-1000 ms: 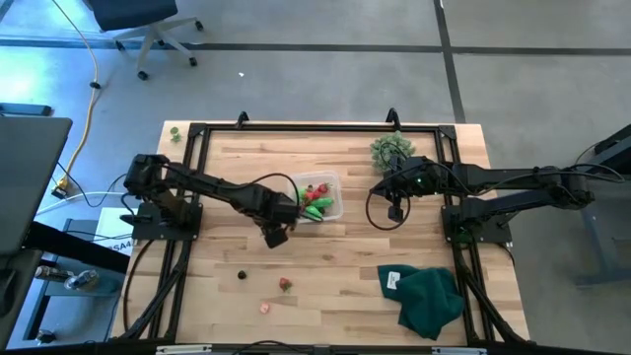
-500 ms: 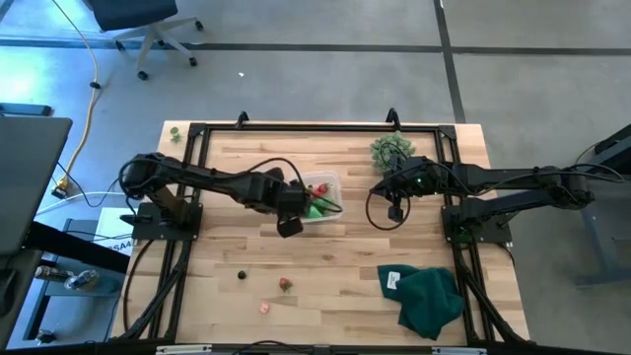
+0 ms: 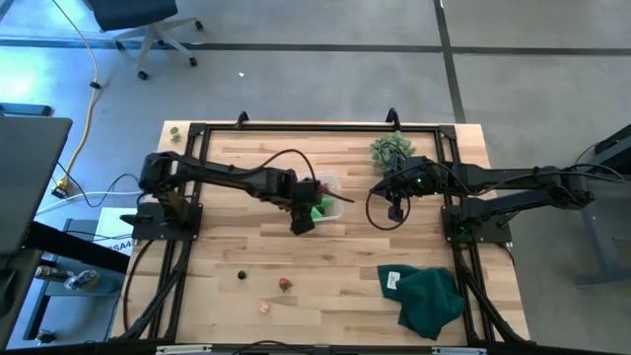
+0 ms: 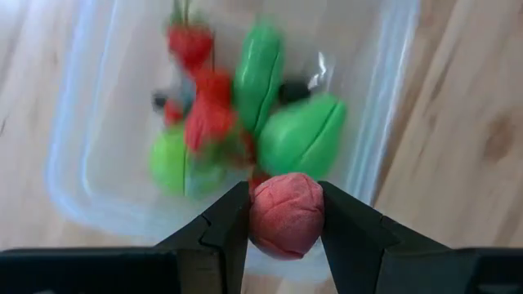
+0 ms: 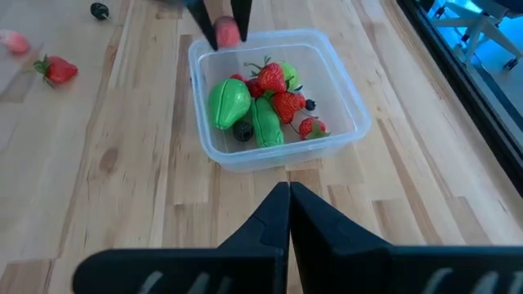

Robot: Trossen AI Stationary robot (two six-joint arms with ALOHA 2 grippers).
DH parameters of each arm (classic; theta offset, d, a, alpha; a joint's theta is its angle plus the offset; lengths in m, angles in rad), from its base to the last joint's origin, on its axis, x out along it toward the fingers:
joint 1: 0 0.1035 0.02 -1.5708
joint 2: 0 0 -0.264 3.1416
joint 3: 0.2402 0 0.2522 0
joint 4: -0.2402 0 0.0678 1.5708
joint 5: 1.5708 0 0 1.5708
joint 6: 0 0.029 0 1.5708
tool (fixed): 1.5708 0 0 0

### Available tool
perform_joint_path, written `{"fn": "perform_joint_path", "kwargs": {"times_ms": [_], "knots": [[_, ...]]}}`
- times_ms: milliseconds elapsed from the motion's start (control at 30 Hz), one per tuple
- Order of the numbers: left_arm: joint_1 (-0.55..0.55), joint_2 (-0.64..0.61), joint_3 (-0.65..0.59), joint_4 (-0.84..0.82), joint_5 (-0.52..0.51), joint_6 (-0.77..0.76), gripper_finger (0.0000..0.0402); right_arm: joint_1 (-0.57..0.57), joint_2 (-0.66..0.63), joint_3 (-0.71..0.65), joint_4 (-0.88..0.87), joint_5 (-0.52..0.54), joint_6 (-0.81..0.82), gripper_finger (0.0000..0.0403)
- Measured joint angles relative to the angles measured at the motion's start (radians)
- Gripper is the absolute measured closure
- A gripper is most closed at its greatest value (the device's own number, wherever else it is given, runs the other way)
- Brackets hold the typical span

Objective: Pick and placing Produce into tupperware
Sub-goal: Put the pink peach into the transparent bin

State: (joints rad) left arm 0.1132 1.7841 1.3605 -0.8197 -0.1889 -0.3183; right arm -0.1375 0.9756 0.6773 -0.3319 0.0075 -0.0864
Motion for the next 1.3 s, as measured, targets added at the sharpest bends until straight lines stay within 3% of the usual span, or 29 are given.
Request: {"fn": "perform_joint_path", "kwargs": {"times_ms": [400,933,1300], "knots": [[0.018,0.088,0.000,0.048,0.017,0.000,0.0277,0.000,0.000,0.000,0.001,0.000,0.000,0.0401],[0.018,0.101,-0.001,0.034,0.012,0.000,0.0276,0.000,0.000,0.000,-0.001,0.000,0.000,0.0401],[0.018,0.101,-0.001,0.026,-0.013,0.027,0.0197,0.000,0.000,0.000,-0.001,0.000,0.000,0.0401]]}}
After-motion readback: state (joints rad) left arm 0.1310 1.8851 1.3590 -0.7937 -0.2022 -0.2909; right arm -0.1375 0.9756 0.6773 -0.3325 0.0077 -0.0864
